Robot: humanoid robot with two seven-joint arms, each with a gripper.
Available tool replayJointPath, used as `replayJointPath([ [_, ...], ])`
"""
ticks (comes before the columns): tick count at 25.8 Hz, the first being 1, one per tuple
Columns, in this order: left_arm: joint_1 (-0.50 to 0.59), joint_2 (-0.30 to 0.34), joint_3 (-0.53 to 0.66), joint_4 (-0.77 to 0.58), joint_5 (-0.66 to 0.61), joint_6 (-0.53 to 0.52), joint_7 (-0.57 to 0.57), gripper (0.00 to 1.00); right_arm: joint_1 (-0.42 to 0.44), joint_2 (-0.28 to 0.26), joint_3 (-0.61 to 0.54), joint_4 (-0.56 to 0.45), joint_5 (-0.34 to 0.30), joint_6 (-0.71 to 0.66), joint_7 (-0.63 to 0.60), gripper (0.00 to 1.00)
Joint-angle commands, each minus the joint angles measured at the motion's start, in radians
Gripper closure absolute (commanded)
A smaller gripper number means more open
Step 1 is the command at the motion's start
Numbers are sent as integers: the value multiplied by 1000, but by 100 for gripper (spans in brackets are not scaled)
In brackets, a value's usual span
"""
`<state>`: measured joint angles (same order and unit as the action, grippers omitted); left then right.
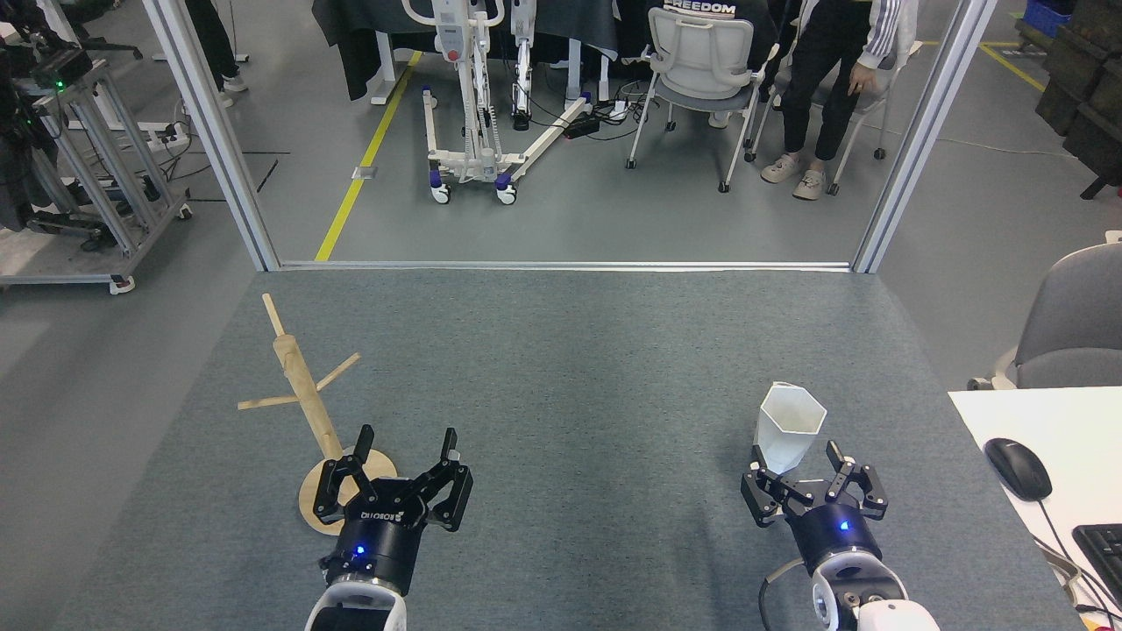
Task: Hang cup on storage rack
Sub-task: 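Move the right gripper down around the white hexagonal cup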
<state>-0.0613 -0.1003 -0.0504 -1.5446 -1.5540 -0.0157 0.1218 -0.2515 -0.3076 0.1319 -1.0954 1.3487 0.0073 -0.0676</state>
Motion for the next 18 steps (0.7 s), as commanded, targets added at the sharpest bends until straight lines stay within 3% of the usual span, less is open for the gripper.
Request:
replayJointPath([
  [1, 0, 4, 1, 0, 0, 0, -1, 0, -41, -16, 9, 66, -20, -20, 0, 0],
  [18, 2, 4, 0, -2, 0, 0, -1, 0, -215, -21, 51, 299, -22, -24, 3, 1],
])
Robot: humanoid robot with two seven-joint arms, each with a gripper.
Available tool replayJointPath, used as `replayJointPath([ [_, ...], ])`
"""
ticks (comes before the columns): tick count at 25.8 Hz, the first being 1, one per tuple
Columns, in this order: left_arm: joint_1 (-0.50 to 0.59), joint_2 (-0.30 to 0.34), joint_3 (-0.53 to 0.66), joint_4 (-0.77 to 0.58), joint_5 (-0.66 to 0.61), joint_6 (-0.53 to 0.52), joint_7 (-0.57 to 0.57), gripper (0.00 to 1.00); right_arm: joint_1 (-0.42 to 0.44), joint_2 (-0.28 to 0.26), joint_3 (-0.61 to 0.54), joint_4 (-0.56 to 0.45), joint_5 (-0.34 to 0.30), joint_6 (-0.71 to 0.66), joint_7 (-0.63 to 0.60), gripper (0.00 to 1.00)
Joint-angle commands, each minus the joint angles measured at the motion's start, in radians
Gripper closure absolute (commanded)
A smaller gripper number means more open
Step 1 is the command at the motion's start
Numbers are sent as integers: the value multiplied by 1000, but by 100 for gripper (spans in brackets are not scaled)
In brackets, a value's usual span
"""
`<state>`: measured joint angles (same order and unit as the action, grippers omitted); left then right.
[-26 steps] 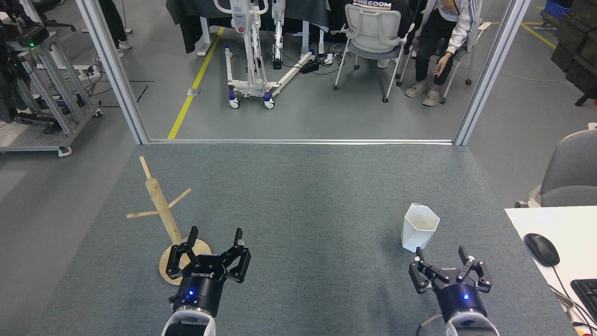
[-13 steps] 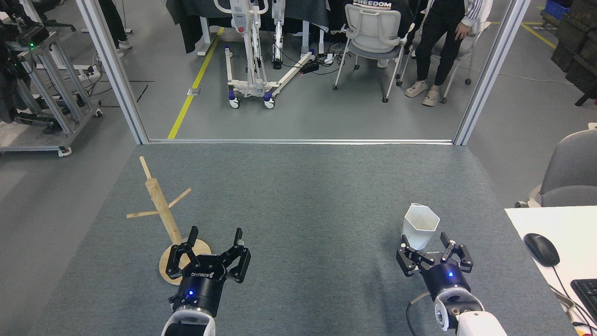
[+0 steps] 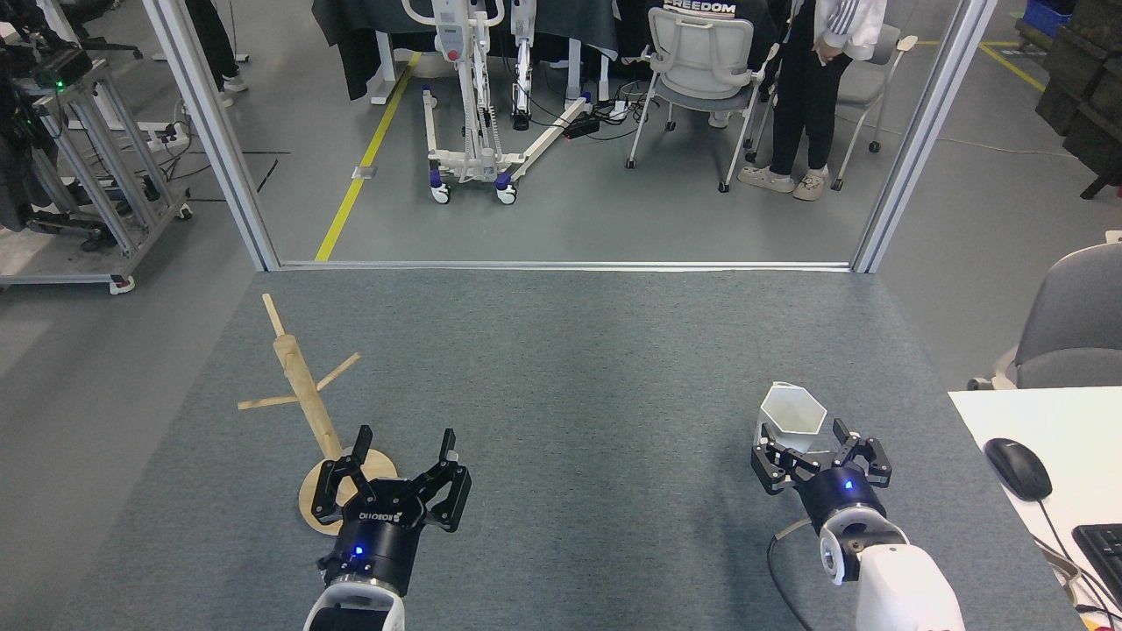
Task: Hang cup on storage rack
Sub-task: 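Move the right gripper down around the white hexagonal cup, then close the right gripper on the cup and lift it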
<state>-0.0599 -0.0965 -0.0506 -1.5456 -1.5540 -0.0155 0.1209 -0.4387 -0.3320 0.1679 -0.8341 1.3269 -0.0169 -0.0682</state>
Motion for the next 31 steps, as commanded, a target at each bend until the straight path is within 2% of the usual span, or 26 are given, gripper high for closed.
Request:
replayJointPath([
  [1, 0, -3, 0, -1, 0, 0, 2, 0, -37, 5, 16, 52, 0, -2, 4, 0],
  [11, 0, 0, 0, -2, 0, -1, 2, 0, -81, 25, 18, 119, 0, -11, 4, 0],
  [24, 0, 0, 0, -2, 0, -1, 3, 0, -106, 19, 13, 129, 0, -21, 4, 0],
  [31, 0, 0, 0, -5, 0, -4, 8, 0, -132, 21, 18, 193, 0, -40, 4, 0],
])
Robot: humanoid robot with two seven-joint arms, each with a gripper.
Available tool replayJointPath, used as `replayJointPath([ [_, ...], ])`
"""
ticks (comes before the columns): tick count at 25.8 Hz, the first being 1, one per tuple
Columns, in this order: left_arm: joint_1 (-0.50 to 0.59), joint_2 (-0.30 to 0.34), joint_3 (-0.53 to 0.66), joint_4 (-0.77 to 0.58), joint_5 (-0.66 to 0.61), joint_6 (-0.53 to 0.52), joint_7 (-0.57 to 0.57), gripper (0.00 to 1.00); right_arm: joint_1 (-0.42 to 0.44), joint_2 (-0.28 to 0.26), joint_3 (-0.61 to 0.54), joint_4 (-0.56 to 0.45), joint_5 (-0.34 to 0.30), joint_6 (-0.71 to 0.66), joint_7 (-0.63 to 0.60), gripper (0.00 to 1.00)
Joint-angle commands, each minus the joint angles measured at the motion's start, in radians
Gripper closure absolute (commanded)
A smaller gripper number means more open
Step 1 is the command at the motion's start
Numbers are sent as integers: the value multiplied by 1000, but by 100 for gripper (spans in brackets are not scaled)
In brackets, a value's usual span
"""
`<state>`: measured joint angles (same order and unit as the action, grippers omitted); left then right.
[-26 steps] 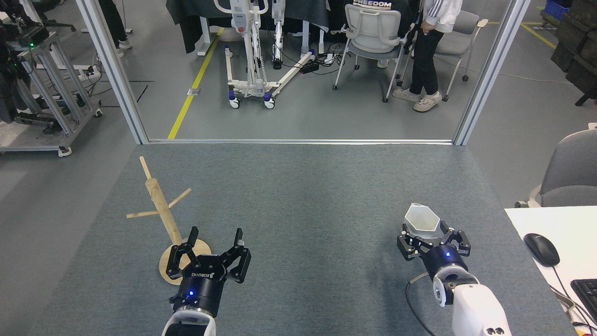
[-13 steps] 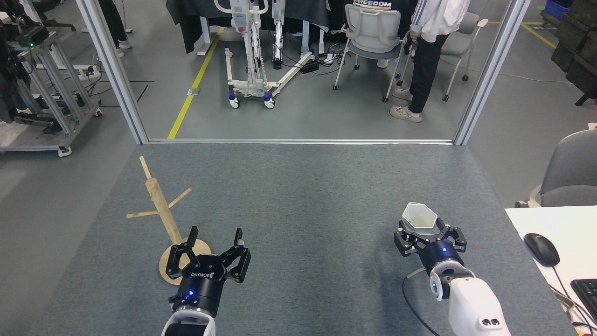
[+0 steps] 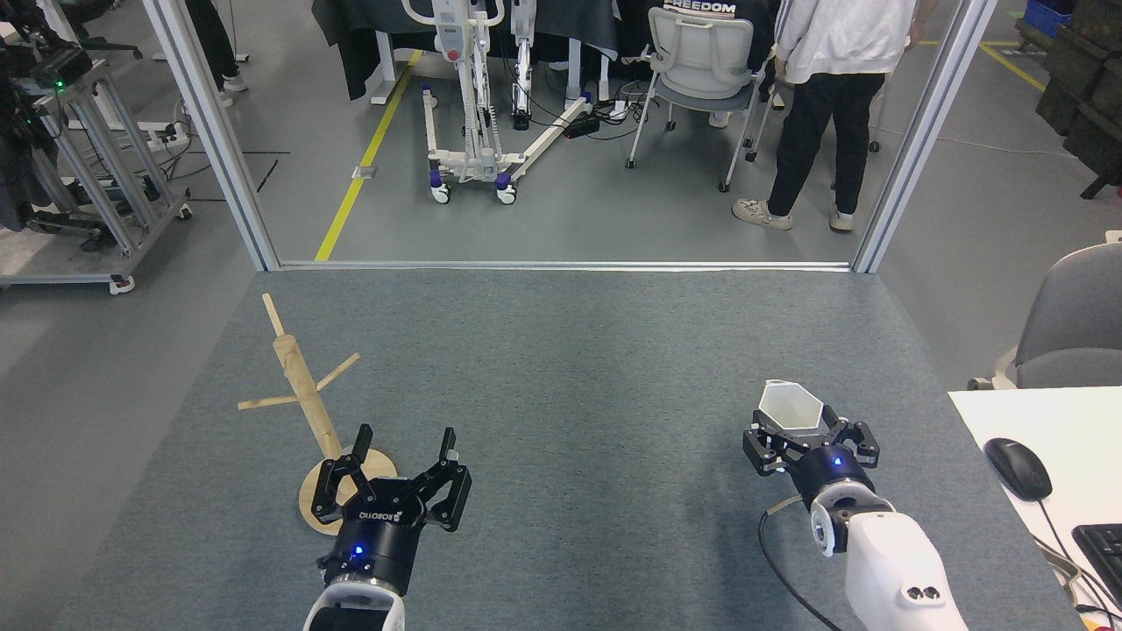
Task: Hang cup on storage rack
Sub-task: 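Close the right gripper on the cup and lift it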
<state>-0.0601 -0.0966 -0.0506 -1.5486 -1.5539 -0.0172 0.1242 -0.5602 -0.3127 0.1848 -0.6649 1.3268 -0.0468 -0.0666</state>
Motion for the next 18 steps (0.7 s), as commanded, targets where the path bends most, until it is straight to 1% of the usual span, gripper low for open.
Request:
replayJointPath([
  [1, 0, 2, 0, -7, 0, -3, 12, 0, -14, 1, 1, 28, 0, -13, 2, 0],
  [8, 2, 0, -3, -19, 0, -6, 23, 0, -23, 1, 1, 38, 0, -18, 2, 1],
  [10, 2, 0, -3, -19, 0, -6, 23, 0, -23, 0, 1, 44, 0, -18, 2, 2],
  [11, 2, 0, -3, -18, 0, -4, 23, 0, -23, 0, -1, 45, 0, -19, 2, 6],
  [12, 2, 0, -3, -18, 0, -3, 23, 0, -23, -2, -1, 45, 0, -19, 2, 13],
  [16, 2, 0, -3, -18, 0, -1, 22, 0, -23, -11, -1, 45, 0, -56, 5, 51],
  [18, 2, 0, -3, -18, 0, -1, 22, 0, -23, -11, -1, 45, 0, -58, 5, 66],
])
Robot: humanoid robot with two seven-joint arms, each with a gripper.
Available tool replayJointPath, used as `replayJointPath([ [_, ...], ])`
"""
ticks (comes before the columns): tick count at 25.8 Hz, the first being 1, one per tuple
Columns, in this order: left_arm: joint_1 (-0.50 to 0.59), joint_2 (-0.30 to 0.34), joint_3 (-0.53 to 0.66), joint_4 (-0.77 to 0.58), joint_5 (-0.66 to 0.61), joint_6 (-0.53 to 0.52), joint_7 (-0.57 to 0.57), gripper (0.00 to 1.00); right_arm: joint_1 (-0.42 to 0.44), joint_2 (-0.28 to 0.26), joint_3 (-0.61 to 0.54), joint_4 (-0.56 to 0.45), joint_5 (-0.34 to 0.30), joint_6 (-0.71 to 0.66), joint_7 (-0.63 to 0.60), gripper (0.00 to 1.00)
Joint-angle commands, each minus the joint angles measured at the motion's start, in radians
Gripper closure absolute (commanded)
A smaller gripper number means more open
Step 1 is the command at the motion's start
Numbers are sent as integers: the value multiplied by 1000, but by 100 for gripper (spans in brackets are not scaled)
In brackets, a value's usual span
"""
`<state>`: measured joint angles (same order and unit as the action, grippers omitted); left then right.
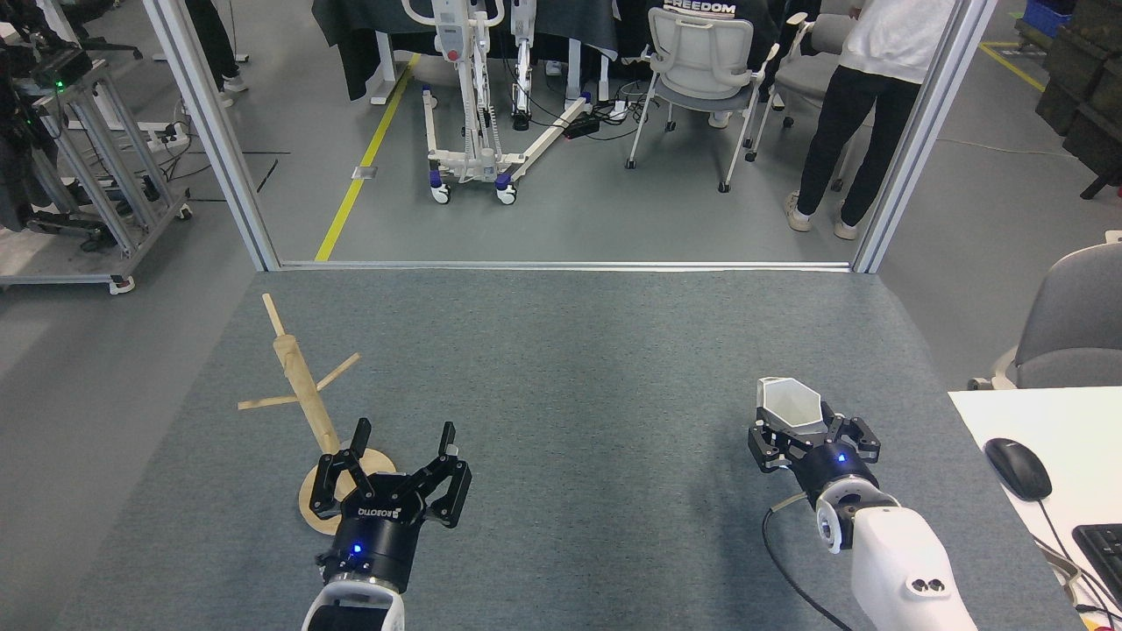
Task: Hang cup on storage rack
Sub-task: 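Close the right gripper on the cup and lift it, then carry the cup with the right gripper toward the left gripper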
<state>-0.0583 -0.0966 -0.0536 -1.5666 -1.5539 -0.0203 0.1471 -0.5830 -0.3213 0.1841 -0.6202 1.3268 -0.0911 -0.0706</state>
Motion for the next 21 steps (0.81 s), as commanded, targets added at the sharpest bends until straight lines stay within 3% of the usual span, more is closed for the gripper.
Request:
replayJointPath([
  [1, 2, 0, 0, -1, 0, 2, -1, 0, 0, -2, 0, -1, 0, -12, 9, 71],
  [4, 2, 0, 0, 0, 0, 0, -1, 0, 2, -4, -2, -3, 0, -18, 9, 82],
  [8, 2, 0, 0, -1, 0, 2, -1, 0, 11, -24, -5, -33, -9, -32, 8, 87],
  [11, 2, 0, 0, 0, 1, 0, -1, 0, 17, -38, -3, -99, -77, -105, 11, 91],
  [14, 2, 0, 0, 0, 0, 0, -1, 0, 49, -114, -3, -188, -155, -193, 20, 99],
  [21, 0, 2, 0, 5, 1, -9, -4, 0, 152, -226, -9, -431, -301, -263, 112, 100],
])
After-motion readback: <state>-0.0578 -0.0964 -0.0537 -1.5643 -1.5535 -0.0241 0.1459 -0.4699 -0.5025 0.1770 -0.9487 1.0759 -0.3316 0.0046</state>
